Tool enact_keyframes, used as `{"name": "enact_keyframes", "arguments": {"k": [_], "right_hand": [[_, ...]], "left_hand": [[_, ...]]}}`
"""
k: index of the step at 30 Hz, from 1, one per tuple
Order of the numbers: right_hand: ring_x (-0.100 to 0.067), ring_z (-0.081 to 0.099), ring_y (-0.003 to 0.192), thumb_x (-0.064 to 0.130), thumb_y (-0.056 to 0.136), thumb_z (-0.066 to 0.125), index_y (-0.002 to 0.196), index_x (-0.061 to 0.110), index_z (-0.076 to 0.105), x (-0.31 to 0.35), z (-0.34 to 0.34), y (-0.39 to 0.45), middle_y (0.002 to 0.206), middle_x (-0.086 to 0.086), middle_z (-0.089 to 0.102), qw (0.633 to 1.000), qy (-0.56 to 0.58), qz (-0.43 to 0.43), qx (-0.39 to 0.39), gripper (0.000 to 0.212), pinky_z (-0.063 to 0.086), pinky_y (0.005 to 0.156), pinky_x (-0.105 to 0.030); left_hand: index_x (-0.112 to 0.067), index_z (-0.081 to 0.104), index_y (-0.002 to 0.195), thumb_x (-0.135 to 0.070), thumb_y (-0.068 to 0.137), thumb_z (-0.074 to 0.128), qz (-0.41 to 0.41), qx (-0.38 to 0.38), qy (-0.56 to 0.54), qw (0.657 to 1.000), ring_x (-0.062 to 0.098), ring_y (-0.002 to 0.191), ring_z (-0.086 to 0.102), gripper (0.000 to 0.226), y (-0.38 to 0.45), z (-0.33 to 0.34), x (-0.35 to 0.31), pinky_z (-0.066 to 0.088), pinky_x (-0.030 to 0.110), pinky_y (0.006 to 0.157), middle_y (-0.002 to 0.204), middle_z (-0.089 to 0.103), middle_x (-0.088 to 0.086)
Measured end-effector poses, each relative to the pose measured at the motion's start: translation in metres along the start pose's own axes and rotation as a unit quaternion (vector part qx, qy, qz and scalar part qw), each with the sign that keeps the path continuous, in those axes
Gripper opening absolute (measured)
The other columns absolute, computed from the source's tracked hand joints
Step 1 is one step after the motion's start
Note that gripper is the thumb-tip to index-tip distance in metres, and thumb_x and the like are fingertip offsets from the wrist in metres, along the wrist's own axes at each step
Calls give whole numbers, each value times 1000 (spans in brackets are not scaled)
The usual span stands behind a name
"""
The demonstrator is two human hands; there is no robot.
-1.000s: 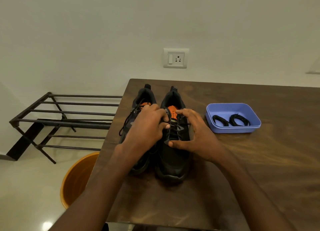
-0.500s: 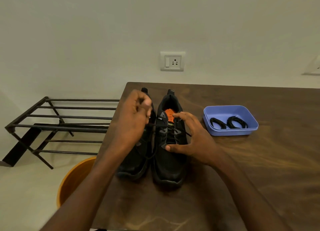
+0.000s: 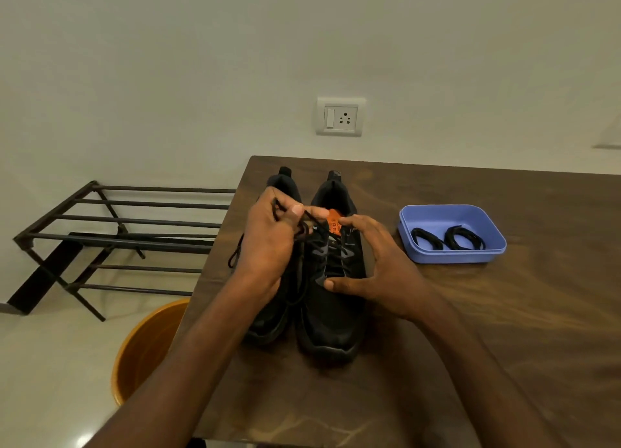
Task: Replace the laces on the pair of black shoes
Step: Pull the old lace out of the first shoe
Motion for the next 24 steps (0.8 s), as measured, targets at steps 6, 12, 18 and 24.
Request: {"name": "enact_keyframes", "arguments": {"k": [6,12,18,24], "right_hand": [[0,38,135,51,67,91,148,49,34,0,1,1,161,18,25,1000,13,9,6,100,39,105,-21],[-2,39,138,51,66,92,150,46,35,-2,2,1,160,18,27,999,32,9,6,102,41,110,-24],[-3,37,141,49,67,93,151,46,35,-4,1,1,161,17,24,999,46,16,10,102,39,109,-19],[8,37,135,35,87,80,137,29,60,8,4,1,157,12,31,996,31,-22,-77,54,40,107,-15]], "left_hand": [[-10,51,103,-12,111,38,-39,12,-4,999,14,59,59,15,5,10,22,59,35,73,68,54,0],[-13,52,96,-11,109,43,27,84,96,992,7,57,47,16,7,21,22,48,27,61,74,54,3],[-11,59,100,-17,107,52,65,109,171,977,4,54,51,11,5,9,0,42,16,52,76,64,4],[-23,73,77,-68,94,50,-20,253,475,843,7,67,72,53,-11,-6,-8,57,27,74,67,74,-10]]}}
Point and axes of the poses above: each hand's wrist, its own y-axis towards the middle knuckle, its own z-axis out of the palm, x = y × z, the point moved 3 cm from there along y, towards the middle knuckle
